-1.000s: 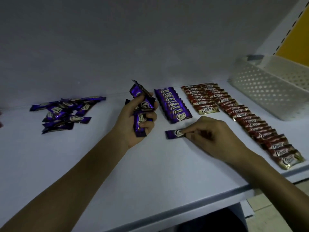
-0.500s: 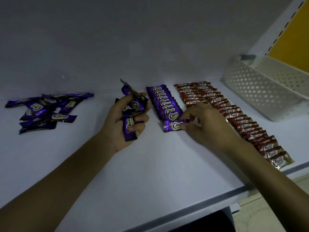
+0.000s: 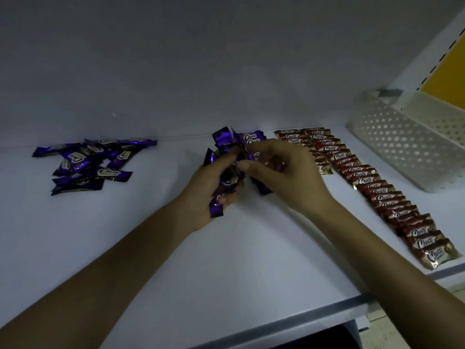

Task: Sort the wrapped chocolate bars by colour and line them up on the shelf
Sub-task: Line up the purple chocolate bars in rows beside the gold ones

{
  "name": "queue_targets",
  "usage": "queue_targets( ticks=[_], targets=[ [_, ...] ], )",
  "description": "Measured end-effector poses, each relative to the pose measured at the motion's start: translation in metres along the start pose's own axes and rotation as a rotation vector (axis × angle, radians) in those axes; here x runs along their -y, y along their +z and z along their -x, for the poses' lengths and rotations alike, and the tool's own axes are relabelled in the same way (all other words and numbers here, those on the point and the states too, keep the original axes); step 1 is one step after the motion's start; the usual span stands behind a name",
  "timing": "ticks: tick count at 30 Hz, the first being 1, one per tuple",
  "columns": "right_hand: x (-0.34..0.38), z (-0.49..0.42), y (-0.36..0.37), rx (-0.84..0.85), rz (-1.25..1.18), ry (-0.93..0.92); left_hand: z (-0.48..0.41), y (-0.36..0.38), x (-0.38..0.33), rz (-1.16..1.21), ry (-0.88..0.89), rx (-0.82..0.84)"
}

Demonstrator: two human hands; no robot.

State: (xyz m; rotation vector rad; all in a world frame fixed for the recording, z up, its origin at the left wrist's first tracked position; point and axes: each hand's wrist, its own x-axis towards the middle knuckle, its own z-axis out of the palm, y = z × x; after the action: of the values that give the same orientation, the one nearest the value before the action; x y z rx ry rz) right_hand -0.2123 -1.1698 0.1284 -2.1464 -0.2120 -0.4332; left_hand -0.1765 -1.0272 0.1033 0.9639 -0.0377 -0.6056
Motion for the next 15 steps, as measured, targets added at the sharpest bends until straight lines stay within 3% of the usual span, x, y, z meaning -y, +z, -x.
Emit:
queue_targets(
  ticks=[2, 6, 9, 11, 13, 15],
  targets=[
    [0.005, -0.007, 0.006, -0.035, -0.166, 0.061, 0.002, -0.002, 0.000, 0.002, -0.016, -0.008],
    [0.005, -0.007, -0.007, -0.055, -0.469, 0.372, 0.002, -0.009, -0.005, 0.118, -0.042, 0.016],
    [-0.006, 0.007, -0.017, 0.006, -0.407, 0.298, 0.001, -0.010, -0.006, 0.149, -0.035, 0.026],
    [-0.016, 0.021, -0.026, -0.025, -0.224, 0.158, 0.002, -0.009, -0.006, 0.144, -0.029, 0.033],
    [-0.031, 0.036, -0.035, -0.072, 0.197, -0.054, 0.003, -0.007, -0.006, 0.129, -0.026, 0.043],
    [-0.042, 0.051, -0.043, 0.002, 0.560, -0.268, 0.005, -0.006, -0.005, 0.107, -0.021, 0.048]
  ],
)
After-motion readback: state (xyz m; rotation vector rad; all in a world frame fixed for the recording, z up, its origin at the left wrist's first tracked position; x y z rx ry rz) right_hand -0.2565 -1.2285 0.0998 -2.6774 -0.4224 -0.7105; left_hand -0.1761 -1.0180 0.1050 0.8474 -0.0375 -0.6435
